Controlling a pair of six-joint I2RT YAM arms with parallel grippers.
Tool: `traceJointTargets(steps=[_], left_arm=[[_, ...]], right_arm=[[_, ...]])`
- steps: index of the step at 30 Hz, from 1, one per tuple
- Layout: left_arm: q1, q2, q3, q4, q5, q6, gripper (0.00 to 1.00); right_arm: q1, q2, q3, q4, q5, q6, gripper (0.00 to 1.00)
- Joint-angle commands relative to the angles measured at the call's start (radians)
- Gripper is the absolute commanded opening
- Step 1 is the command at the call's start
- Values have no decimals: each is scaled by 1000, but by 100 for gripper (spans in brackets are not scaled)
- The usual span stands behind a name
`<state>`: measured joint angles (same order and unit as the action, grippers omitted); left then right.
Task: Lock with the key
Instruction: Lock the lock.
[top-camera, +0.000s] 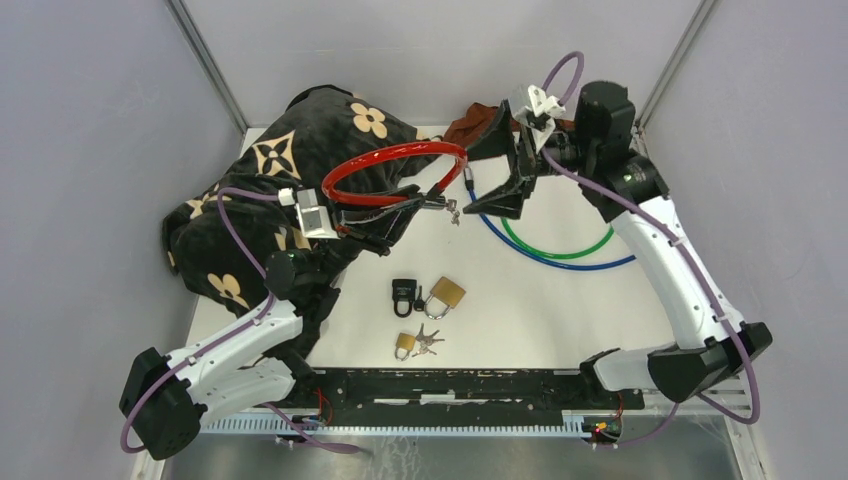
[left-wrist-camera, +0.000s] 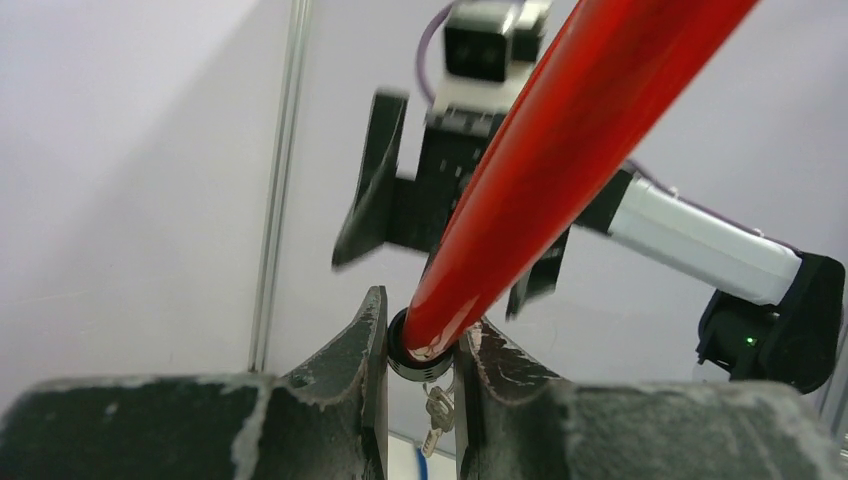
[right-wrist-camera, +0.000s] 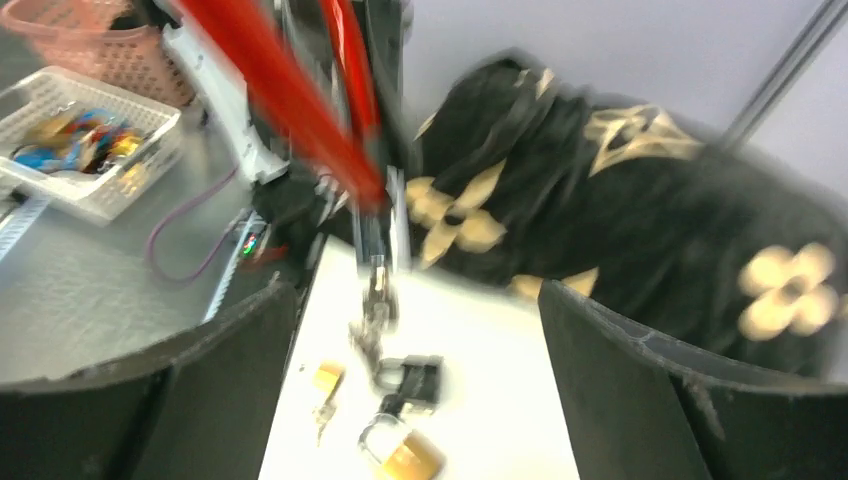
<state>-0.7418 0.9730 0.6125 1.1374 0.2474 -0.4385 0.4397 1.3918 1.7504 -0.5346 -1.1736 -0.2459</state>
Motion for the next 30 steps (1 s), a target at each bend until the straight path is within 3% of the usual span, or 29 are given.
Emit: traceJointTargets(steps=[1, 2, 3, 5, 8, 9, 11, 12, 13, 14, 17, 20, 22, 26, 30], left_arm=[[-2, -32, 33, 41, 13, 20, 2], [-3, -33, 31, 42, 11, 18, 2], [-2, -33, 30, 47, 12, 14, 2], [-2, -29, 30, 51, 9, 8, 2], [-2, -22, 31, 51, 11, 1, 2], [-2, -23, 31, 50, 11, 1, 2], [-2, -25, 30, 47, 12, 2, 2], [-2, -26, 30, 44, 12, 3, 2], [-2, -28, 30, 41, 10, 4, 2], [-3, -30, 29, 39, 9, 4, 2], [-3, -35, 23, 45, 6, 6, 2], [-2, -36, 16, 50, 4, 6, 2], [-2, -38, 16, 50, 8, 7, 2], [-2, -43, 15, 45, 9, 15, 2], [-3, -43, 14, 45, 12, 13, 2]], right_arm=[[-89, -103, -432, 899, -318, 839, 98], [-91, -123, -514, 1276, -306, 1093, 98], [-88, -116, -544, 1462, -308, 1242, 98], [-87, -95, -523, 1528, -291, 1331, 98], [-88, -80, -476, 1290, -222, 1161, 98], [-91, -78, -447, 1120, -189, 1031, 98], [-103, -53, -284, 533, -5, 614, 98], [-100, -13, -158, 187, 202, 387, 98], [-87, 19, -32, 17, 418, 291, 98], [-85, 38, 23, -61, 509, 256, 98], [-88, -33, -77, 81, 553, 304, 98], [-89, -78, -119, 98, 632, 256, 98], [-89, -76, -105, 69, 627, 208, 98], [-88, -76, -130, 149, 245, 236, 96], [-89, -100, -161, 129, 84, 184, 88]])
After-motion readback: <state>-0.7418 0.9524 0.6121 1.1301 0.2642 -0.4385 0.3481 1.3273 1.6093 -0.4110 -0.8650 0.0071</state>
